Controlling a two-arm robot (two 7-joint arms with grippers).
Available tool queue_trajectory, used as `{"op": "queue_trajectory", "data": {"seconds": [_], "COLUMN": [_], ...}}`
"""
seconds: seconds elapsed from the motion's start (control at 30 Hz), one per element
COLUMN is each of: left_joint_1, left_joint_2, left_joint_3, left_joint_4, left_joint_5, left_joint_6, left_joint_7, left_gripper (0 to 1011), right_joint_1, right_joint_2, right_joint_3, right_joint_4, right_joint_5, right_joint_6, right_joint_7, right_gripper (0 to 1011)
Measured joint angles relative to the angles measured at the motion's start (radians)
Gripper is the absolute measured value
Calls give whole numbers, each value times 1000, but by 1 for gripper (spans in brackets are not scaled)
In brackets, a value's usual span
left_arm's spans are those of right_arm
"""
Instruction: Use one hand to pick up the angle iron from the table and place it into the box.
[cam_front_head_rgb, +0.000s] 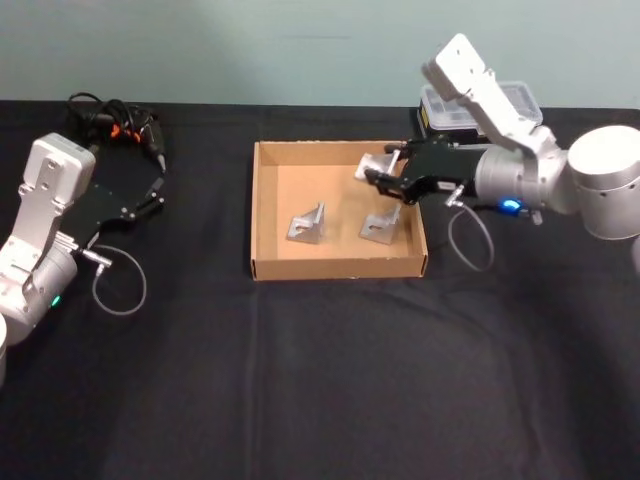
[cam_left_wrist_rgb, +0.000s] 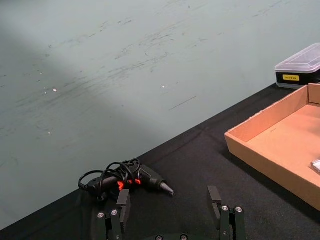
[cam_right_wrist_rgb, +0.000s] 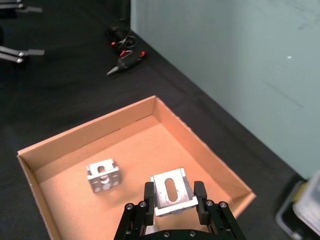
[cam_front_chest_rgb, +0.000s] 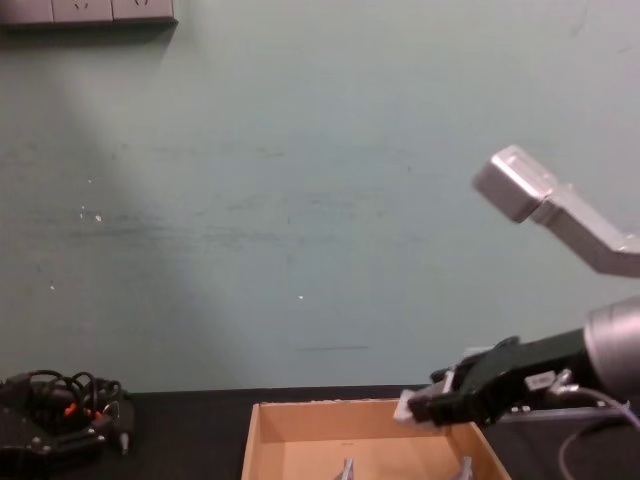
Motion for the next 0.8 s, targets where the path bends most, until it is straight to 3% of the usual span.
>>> {"op": "queue_trajectory", "data": {"seconds": [0.2, 0.47, 0.8], "left_joint_1": [0, 0, 0], "left_joint_2": [0, 0, 0], "left_joint_3": [0, 0, 0], "left_joint_4": [0, 0, 0], "left_joint_5": [0, 0, 0], "left_joint_6": [0, 0, 0], "left_joint_7": [0, 0, 0], "left_gripper": [1000, 1000, 1000], "right_joint_1": [13, 18, 9], "right_joint_2": [-39, -59, -61], "right_joint_3": [-17, -14, -4], "right_joint_4": [56, 79, 70], "right_joint_5": [-26, -42, -55], "right_joint_6": [-14, -18, -13], "right_joint_7": [23, 36, 37], "right_gripper": [482, 487, 760]}}
